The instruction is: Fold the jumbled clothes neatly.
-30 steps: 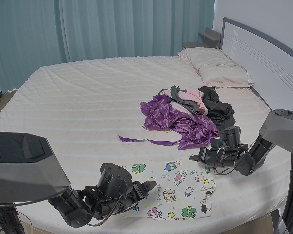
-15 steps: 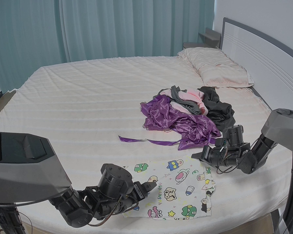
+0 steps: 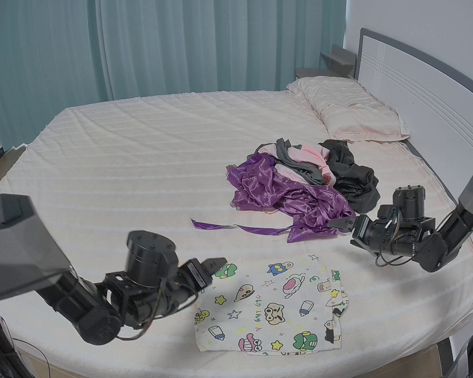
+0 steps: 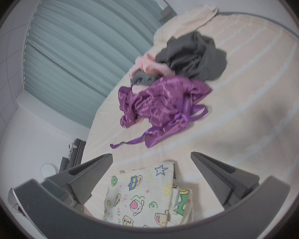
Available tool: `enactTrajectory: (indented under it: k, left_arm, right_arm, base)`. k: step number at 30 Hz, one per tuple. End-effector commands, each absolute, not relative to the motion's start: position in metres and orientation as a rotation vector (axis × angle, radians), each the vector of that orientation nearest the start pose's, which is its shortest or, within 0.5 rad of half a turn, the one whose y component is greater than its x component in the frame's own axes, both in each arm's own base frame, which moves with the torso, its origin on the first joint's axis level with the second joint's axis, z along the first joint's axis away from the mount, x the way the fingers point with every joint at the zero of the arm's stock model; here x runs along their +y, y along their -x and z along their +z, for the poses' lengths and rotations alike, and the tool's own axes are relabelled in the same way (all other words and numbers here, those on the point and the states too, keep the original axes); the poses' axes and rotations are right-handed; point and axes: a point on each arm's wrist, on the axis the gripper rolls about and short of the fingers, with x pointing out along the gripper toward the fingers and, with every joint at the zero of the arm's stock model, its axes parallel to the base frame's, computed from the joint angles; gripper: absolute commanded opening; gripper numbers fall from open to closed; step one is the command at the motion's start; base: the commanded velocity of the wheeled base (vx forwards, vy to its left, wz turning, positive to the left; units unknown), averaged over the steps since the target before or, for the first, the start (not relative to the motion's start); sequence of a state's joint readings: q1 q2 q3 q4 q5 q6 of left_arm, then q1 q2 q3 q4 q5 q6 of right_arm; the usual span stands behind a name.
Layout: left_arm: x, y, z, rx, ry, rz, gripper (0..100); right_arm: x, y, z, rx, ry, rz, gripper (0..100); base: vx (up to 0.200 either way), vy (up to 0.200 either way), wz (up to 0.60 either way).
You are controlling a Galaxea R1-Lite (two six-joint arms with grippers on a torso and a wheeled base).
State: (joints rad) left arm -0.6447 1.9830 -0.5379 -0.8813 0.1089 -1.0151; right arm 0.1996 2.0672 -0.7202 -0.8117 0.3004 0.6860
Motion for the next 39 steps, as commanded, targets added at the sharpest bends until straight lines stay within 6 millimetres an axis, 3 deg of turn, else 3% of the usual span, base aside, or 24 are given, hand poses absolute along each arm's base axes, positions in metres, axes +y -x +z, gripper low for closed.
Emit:
enactTrajectory:
  k: [1, 6, 8, 16, 17, 18, 25, 29, 33, 39]
  left_arm:
    - [-0.135, -0.251, 0.108, 0.527, 0.778, -0.175, 100]
    - [-0.107, -0.241, 0.131, 0.428, 0.738, -0.08, 100]
    - [-0.092, -0.234, 0.14, 0.367, 0.708, -0.008, 100]
    - [-0.061, -0.183, 0.165, 0.199, 0.624, 0.06, 100]
    - [-0.06, -0.182, 0.166, 0.195, 0.624, 0.061, 100]
    - [-0.055, -0.167, 0.166, 0.169, 0.615, 0.087, 100]
    - [-0.034, -0.123, 0.151, 0.098, 0.475, 0.265, 100]
    - [-0.023, -0.099, 0.149, 0.028, 0.4, 0.356, 100]
    - [-0.013, -0.076, 0.148, -0.044, 0.365, 0.4, 100]
    - [-0.001, -0.054, 0.148, -0.108, 0.286, 0.566, 100]
  right_arm:
    - [0.049, -0.297, 0.104, 0.548, -0.673, 0.225, 100]
    - [0.04, -0.261, 0.128, 0.478, -0.648, 0.238, 100]
    - [0.036, -0.236, 0.137, 0.441, -0.606, 0.255, 100]
    - [0.025, -0.156, 0.158, 0.271, -0.502, 0.279, 100]
    - [0.025, -0.155, 0.158, 0.267, -0.502, 0.278, 100]
    - [0.023, -0.137, 0.158, 0.235, -0.486, 0.287, 100]
    - [0.014, -0.082, 0.135, 0.158, -0.396, 0.267, 100]
    - [0.01, -0.055, 0.133, 0.109, -0.389, 0.249, 100]
    - [0.005, -0.017, 0.114, 0.109, -0.354, 0.25, 100]
    - [0.002, 0.014, 0.085, 0.1, -0.289, 0.237, 100]
  base:
    - [0.0, 0.0, 0.0]
    - [0.0, 0.0, 0.0]
    - [0.0, 0.0, 0.0]
    - [0.0, 0.0, 0.0]
    - [0.0, 0.0, 0.0]
    - [0.0, 0.0, 0.0]
    - [0.0, 0.0, 0.0]
    - [0.0, 0.0, 0.0]
    - [0.0, 0.0, 0.0]
    - [0.0, 0.0, 0.0]
